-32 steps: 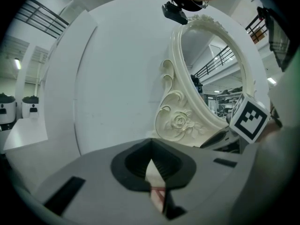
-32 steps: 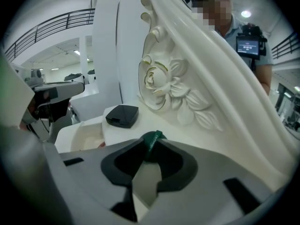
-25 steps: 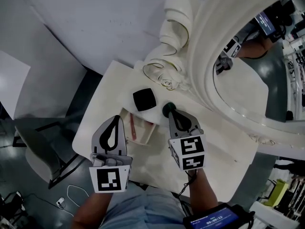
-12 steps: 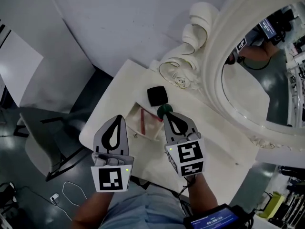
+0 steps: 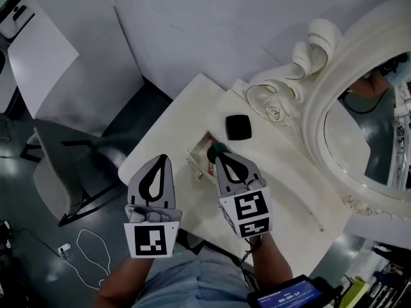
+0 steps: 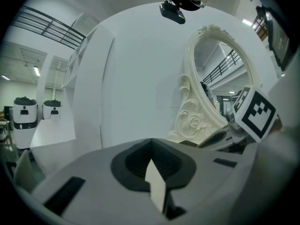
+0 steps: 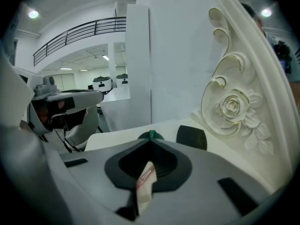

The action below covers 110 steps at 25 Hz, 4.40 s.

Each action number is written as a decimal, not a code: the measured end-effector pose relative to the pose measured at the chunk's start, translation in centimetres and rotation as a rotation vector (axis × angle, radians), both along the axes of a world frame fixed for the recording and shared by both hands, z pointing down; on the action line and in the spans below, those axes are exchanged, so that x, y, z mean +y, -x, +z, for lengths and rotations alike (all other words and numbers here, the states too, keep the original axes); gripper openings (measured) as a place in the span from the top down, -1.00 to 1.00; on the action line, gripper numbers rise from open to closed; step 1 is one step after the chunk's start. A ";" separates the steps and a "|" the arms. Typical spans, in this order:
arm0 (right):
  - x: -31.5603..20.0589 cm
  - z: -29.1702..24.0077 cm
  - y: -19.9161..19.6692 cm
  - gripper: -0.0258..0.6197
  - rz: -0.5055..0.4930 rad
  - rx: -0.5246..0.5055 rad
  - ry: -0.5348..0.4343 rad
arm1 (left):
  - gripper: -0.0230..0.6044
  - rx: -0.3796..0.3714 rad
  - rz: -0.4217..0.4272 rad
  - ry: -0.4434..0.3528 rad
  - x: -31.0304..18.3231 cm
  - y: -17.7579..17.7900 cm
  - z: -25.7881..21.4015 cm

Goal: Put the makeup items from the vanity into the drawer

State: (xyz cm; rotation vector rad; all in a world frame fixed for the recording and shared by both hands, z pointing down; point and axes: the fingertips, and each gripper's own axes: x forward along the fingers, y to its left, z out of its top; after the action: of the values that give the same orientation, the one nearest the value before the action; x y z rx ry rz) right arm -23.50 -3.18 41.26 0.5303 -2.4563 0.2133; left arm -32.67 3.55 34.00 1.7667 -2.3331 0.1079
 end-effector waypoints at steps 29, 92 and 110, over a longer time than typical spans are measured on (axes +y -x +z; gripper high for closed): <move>-0.6 1.6 -0.3 0.75 0.029 0.060 0.006 | 0.93 0.013 0.025 0.003 -0.9 0.6 0.8; -3.3 0.7 -0.7 -0.08 0.145 0.004 0.027 | 0.93 0.019 0.045 0.029 -2.5 0.6 1.5; 1.3 3.9 -0.8 -0.08 0.037 0.059 0.144 | 0.93 0.022 0.049 0.054 -1.0 -0.4 2.1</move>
State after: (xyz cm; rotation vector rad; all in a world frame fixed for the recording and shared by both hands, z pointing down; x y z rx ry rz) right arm -22.72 -1.90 45.12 0.5125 -2.3536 0.3809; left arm -32.27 2.52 36.08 1.7909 -2.2504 0.1567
